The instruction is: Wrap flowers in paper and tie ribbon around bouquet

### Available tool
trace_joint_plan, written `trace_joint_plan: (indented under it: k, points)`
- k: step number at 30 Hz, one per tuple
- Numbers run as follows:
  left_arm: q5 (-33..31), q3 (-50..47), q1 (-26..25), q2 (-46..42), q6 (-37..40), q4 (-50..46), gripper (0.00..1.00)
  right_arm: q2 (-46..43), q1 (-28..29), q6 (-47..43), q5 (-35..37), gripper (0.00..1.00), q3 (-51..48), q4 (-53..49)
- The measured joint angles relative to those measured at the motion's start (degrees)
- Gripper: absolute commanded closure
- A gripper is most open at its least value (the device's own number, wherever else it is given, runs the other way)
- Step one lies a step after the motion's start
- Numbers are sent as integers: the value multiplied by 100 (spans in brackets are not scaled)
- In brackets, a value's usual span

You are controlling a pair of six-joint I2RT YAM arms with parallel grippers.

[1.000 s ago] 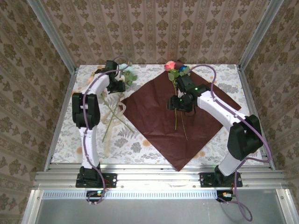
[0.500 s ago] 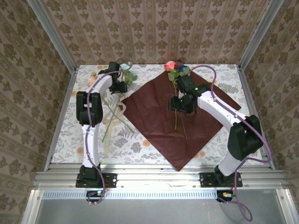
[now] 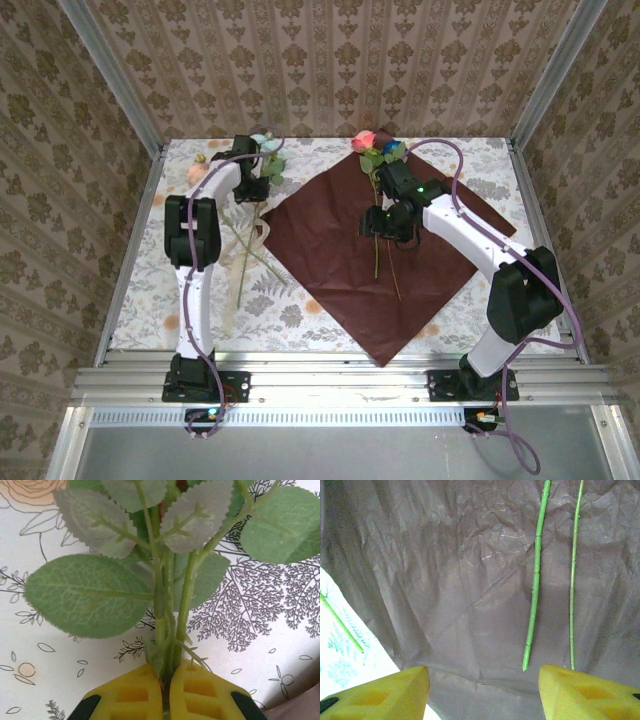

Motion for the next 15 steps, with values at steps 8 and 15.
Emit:
trace_joint_plan:
  k: [8,15]
  points:
    - [-472,0,61,-570,44,-131,96,0,0,4,0,40,0,2]
    - [-470,0,192,-1325,17,-136,96,4,0,24,-2,40,63,4]
